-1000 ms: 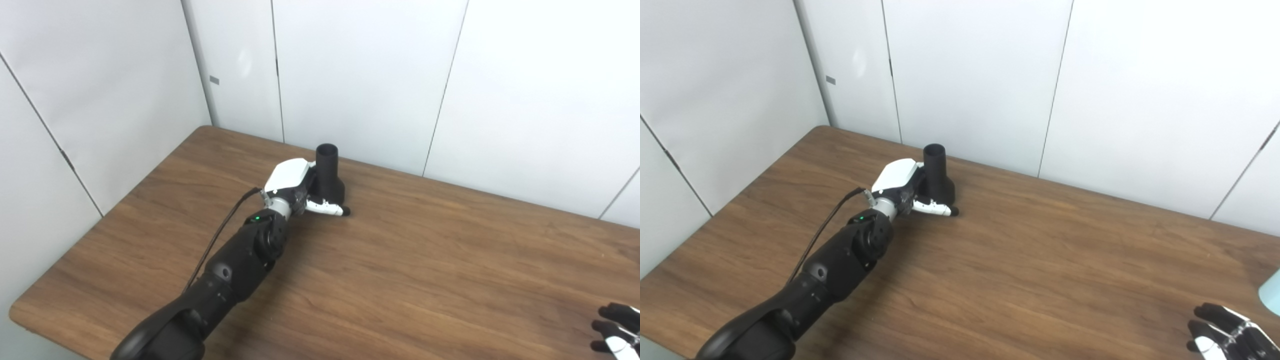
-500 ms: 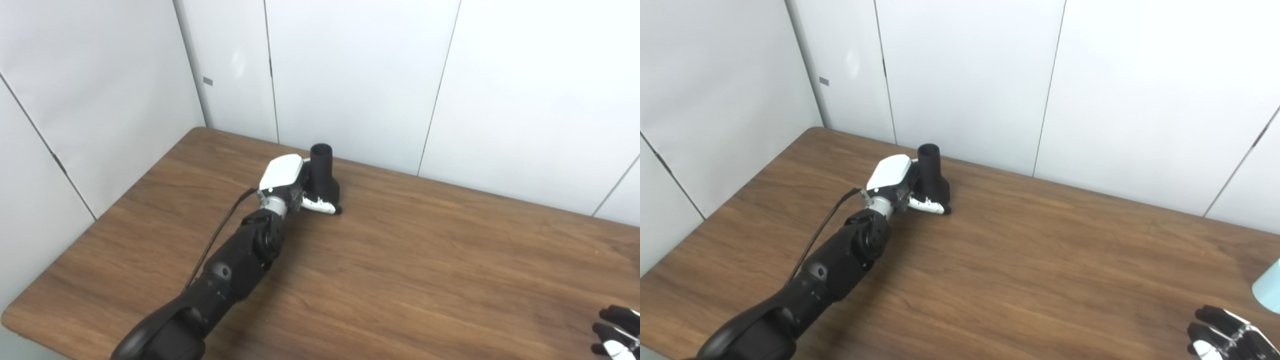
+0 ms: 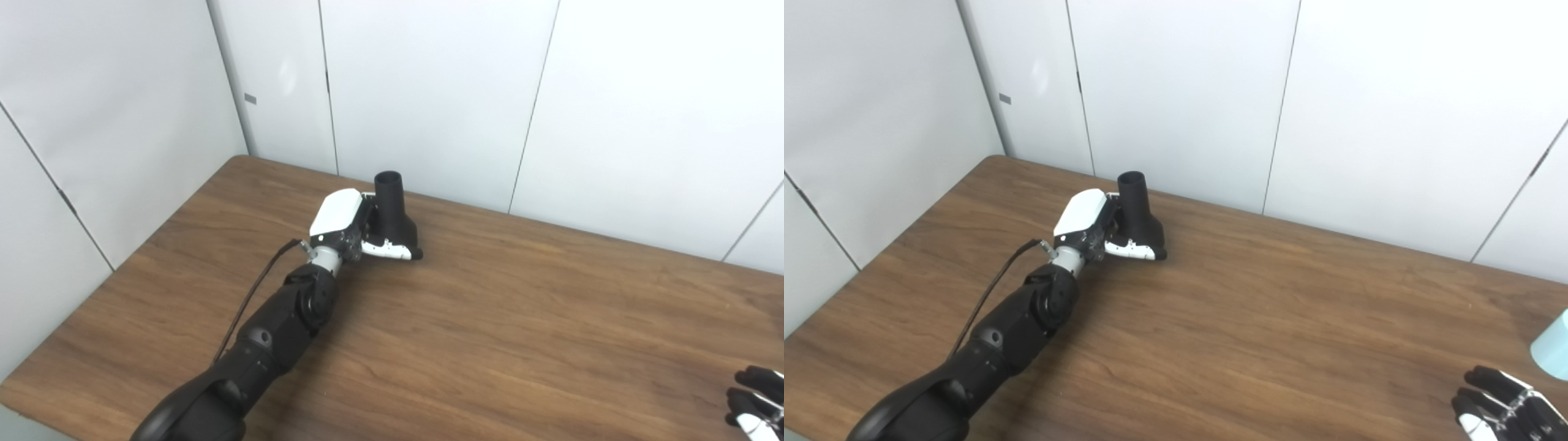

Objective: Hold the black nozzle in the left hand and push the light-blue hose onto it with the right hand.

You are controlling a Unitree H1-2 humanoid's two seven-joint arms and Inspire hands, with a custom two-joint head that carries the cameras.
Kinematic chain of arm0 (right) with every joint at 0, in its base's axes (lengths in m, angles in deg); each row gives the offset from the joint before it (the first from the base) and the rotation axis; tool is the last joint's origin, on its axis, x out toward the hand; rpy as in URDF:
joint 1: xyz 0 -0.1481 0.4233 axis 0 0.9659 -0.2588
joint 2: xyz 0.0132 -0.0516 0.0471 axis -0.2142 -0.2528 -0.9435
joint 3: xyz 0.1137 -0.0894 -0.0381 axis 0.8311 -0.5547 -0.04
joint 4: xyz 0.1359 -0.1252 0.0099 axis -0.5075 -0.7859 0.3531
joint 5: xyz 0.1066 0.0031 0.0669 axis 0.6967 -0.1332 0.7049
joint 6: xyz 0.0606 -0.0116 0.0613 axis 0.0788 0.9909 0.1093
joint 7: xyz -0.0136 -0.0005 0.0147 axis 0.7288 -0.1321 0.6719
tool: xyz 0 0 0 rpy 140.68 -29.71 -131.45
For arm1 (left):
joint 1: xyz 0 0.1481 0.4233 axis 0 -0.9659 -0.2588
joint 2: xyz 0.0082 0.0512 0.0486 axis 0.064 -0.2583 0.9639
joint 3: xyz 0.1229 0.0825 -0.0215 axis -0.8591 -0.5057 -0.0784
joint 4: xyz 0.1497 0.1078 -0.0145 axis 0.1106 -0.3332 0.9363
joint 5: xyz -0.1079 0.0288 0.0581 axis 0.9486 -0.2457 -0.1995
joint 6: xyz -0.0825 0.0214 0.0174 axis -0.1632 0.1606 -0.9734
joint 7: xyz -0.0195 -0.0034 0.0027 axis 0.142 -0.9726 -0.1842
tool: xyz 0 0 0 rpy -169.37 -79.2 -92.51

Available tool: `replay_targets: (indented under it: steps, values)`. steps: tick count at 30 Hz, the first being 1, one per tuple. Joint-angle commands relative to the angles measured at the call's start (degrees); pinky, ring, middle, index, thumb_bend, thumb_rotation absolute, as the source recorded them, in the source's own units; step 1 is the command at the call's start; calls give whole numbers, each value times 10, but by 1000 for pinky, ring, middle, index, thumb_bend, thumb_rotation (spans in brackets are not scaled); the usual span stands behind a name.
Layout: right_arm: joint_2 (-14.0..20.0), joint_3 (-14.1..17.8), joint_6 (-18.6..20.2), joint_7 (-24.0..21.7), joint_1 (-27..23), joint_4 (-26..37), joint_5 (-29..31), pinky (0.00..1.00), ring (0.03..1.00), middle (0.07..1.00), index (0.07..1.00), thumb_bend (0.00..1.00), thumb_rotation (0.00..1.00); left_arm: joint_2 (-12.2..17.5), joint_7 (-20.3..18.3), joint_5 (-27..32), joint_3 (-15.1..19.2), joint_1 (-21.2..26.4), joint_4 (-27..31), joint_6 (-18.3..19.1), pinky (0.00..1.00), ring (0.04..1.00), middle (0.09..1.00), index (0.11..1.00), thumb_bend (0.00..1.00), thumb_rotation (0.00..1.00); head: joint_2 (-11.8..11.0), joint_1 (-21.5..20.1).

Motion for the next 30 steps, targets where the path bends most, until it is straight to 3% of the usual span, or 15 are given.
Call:
replay_targets:
  steps: [1,6,10,11,16,17,21,23,30]
  values:
    - [3,3,-17,-3,-10,18,7,520,657,687,646,284,142,-31,-58,-1,-37,-67,-44,0,275,336,413,505,521,0,0,1]
    - [2,-2,-17,0,-9,20,-3,515,657,690,650,274,128,-33,-42,-6,-46,-69,-40,-12,208,265,470,485,526,0,0,-5]
    - [-2,-8,-18,4,-10,24,-15,515,651,682,644,278,143,-31,-32,-15,-56,-71,-36,-20,221,293,410,507,520,0,4,-25]
    - [-3,-9,-17,5,-11,25,-17,517,652,682,645,273,140,-30,-29,-16,-58,-71,-36,-23,201,268,447,494,524,0,5,-29]
    - [-16,-19,-7,17,-14,47,-44,570,677,699,669,226,10,-22,-7,-23,-72,-80,-21,-86,150,201,471,484,526,0,11,-80]
    - [-18,-20,-2,20,-17,54,-50,590,684,704,671,209,3,-21,-3,-24,-75,-83,-12,-99,147,208,430,507,520,0,12,-86]
    - [-23,-24,20,27,-28,84,-68,593,690,712,683,187,0,-15,14,-31,-82,-90,17,-150,128,187,408,520,517,0,17,-133]
    - [-23,-24,28,30,-34,97,-79,592,685,707,681,185,0,-13,9,-32,-80,-94,38,-162,119,173,459,491,523,0,18,-152]
    - [-3,3,24,41,-50,113,-119,583,687,707,673,212,0,-8,-10,-33,-71,-109,79,-226,93,144,471,484,524,0,15,-202]
